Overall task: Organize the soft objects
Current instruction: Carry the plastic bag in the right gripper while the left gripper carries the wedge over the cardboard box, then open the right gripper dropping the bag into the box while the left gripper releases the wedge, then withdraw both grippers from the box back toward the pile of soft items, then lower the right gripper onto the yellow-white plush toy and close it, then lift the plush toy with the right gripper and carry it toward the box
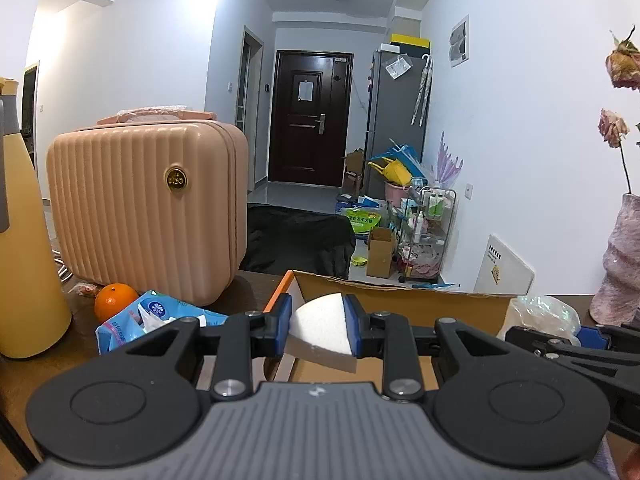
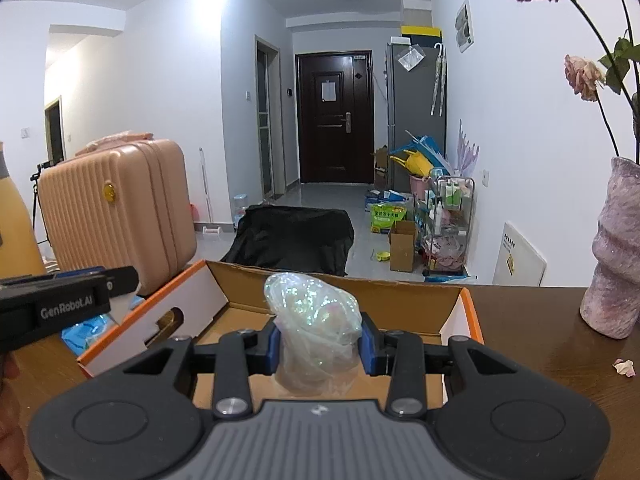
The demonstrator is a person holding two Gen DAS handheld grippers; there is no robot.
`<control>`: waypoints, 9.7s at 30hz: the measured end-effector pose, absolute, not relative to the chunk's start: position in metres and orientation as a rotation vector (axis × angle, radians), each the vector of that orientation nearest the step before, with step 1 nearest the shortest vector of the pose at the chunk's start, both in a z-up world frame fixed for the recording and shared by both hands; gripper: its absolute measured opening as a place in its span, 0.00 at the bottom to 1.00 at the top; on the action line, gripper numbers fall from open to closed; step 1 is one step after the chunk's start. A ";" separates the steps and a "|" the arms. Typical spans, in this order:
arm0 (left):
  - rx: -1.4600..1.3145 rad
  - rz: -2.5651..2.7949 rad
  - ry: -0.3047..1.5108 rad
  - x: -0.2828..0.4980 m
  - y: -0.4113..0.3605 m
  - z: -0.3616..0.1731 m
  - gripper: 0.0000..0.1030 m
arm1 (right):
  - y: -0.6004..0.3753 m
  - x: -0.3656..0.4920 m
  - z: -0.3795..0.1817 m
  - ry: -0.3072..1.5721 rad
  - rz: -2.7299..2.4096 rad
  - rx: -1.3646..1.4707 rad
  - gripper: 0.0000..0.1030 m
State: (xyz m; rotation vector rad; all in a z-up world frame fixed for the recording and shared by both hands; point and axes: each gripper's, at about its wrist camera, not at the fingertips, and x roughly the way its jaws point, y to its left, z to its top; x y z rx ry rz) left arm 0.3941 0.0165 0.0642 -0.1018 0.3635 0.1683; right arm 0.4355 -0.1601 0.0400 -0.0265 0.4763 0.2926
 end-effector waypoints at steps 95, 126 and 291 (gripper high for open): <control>-0.119 0.273 0.262 0.348 0.063 0.039 1.00 | -0.178 0.347 0.043 0.391 0.221 -0.041 1.00; -0.063 0.238 0.220 0.221 0.077 0.037 1.00 | -0.184 0.227 0.031 0.298 0.265 -0.075 1.00; -0.074 0.168 0.425 0.161 0.090 0.010 1.00 | -0.158 0.216 0.006 0.428 0.313 -0.081 0.48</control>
